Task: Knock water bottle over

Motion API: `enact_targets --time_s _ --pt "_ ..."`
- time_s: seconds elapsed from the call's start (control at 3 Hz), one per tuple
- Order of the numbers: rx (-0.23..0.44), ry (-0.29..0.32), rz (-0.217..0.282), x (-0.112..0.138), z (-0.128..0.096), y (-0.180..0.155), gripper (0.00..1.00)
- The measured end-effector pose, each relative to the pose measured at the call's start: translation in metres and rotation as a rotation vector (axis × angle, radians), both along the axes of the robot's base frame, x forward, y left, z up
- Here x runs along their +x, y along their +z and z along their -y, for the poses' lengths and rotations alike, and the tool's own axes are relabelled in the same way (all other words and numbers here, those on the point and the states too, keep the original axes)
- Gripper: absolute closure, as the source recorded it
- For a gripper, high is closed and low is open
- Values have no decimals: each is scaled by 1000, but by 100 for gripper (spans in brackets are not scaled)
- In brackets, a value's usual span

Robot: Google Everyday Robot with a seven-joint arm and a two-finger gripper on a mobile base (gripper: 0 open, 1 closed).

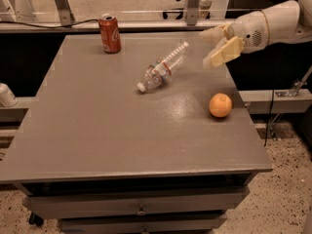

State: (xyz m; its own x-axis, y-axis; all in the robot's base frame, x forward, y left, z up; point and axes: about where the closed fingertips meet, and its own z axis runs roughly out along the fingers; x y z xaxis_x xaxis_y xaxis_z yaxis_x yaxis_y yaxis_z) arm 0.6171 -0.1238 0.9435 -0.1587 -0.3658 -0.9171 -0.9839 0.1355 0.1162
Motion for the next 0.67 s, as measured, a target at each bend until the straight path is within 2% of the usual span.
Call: enact_targets --time_s 0.67 --pt "-12 -1 10 -9 3 1 0"
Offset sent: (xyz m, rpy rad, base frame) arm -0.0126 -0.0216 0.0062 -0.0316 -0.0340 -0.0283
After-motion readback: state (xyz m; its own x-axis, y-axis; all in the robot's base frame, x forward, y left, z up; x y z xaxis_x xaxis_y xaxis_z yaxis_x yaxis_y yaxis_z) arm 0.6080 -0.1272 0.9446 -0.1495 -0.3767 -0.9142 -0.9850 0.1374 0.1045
